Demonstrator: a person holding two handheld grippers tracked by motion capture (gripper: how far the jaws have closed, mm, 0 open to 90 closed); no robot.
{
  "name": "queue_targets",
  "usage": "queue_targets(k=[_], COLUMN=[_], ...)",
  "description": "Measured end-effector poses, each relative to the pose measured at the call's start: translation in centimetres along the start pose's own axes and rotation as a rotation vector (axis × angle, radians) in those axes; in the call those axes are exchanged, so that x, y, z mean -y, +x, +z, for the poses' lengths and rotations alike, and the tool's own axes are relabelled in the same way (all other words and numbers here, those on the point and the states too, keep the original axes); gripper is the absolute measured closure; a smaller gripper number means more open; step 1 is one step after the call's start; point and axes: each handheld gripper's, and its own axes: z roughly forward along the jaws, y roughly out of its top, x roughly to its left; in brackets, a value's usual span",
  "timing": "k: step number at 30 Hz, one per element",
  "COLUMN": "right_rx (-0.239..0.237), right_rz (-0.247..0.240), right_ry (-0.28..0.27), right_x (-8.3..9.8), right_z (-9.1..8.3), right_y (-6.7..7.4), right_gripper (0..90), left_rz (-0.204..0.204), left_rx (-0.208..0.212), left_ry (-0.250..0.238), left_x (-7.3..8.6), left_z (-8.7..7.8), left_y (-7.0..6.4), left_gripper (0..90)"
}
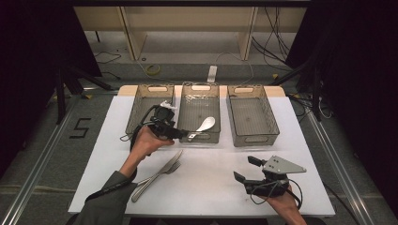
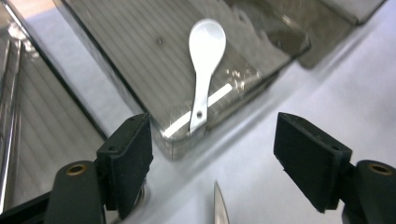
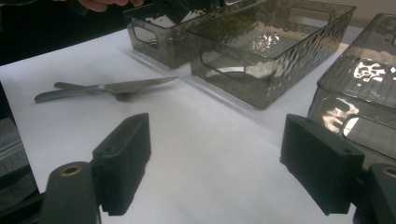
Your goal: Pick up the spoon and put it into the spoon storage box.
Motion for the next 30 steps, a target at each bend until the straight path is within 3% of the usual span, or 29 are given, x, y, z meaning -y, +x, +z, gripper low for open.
queue_targets(k=[5,11,21,27,30], right_rx=[-0.004,0.0,-0.001,-0.002,-0.003], right_rz=[-0.004,-0.009,-0.009,-0.007,-0.009], right_ry=[-0.001,0.001,0.0,-0.002,0.0], right_x=[0.0,0.0,0.0,0.0,0.0], right_z=[0.0,0.0,0.0,-0.1,0.0], right_y=[0.0,0.1,0.1,0.1,0.1], right_gripper=[25.3,25.3,25.3,25.3,25.3], left_rz=[0.016,0.025,0.078,0.077,0.077], left_rx=[0.0,-0.005,-0.012,-0.003,-0.021], left_ry=[-0.004,0.026,0.084,0.1,0.11], left_x=[0.8,2.1,3.6,4.7,5.4], left_z=[-1.3,-2.2,-2.5,-2.7,-2.8], left_y=[-0.2,-0.4,-1.1,-1.6,-1.4], left_gripper=[26.0,24.2,21.8,21.8,21.8])
